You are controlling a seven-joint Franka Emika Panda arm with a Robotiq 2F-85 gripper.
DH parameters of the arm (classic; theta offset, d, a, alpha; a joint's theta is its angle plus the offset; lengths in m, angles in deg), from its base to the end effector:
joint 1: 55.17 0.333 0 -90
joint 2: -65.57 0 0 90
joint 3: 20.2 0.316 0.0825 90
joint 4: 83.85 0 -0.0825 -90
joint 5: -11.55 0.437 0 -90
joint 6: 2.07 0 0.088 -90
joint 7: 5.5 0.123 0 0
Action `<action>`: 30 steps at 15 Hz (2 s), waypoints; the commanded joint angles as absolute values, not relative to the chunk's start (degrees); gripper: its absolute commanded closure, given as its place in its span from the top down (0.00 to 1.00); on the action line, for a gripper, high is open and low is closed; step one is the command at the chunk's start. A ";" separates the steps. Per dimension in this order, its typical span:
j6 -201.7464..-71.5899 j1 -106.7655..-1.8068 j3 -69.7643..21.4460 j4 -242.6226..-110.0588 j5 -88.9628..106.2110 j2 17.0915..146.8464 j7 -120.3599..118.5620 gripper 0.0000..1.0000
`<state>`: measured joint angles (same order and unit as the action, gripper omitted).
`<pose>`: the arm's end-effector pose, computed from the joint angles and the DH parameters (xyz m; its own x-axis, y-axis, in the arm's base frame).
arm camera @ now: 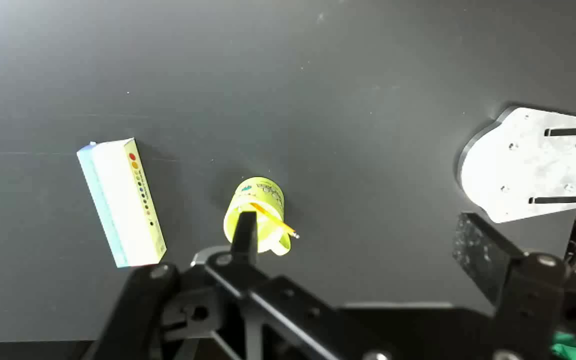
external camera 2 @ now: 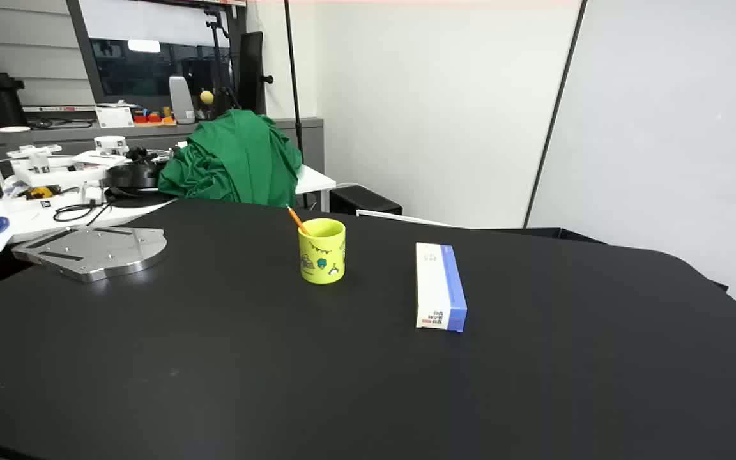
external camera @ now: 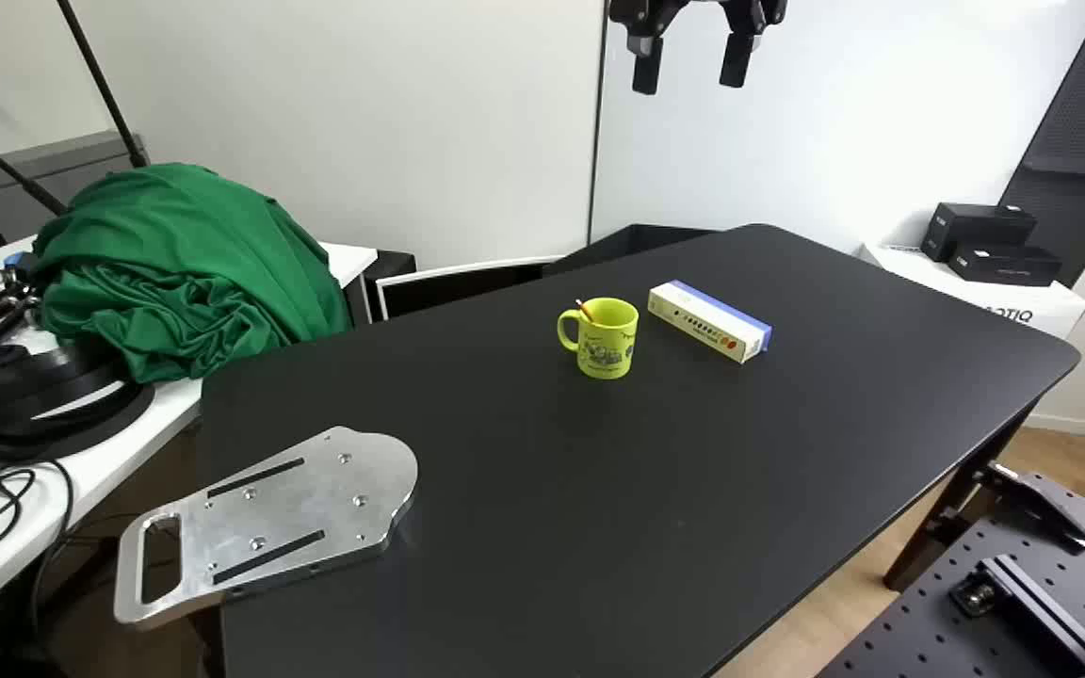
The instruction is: Remove the Ellen key from the cup and put it on the table
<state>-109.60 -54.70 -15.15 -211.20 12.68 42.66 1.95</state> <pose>0.4888 0.0517 0.5082 0.9975 -0.0448 0.0542 -0.0454 -0.9989 0.0082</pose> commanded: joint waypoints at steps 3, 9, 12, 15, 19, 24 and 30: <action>-109.57 -54.24 -15.56 -211.10 12.50 42.71 2.08 1.00; -109.58 -54.24 -15.56 -211.09 12.50 42.71 2.08 1.00; -109.58 -54.23 -15.56 -211.09 12.50 42.71 2.08 1.00; -109.58 -54.23 -15.56 -211.09 12.50 42.71 2.08 1.00; -109.58 -54.23 -15.56 -211.09 12.50 42.71 2.08 1.00; -117.57 -55.85 -13.61 -207.94 5.91 47.71 7.58 1.00; -126.48 -56.33 -9.98 -203.33 -8.61 58.72 20.36 1.00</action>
